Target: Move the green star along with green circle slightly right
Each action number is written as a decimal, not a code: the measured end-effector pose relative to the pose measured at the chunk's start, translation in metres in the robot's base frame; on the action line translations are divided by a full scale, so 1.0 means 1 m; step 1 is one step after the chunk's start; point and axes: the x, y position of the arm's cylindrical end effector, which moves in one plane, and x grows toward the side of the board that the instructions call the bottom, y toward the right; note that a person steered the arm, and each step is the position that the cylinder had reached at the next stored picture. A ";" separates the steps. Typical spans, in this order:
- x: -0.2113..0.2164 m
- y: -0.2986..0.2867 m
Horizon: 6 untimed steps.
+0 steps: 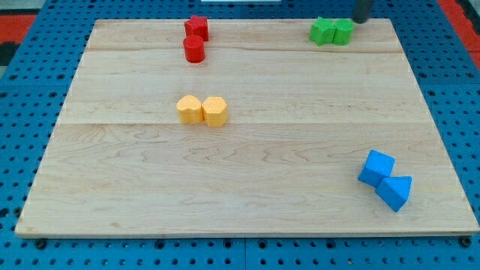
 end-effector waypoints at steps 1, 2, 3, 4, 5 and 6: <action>0.000 -0.074; 0.021 -0.097; 0.038 -0.078; 0.003 -0.059; 0.001 -0.058; 0.007 -0.021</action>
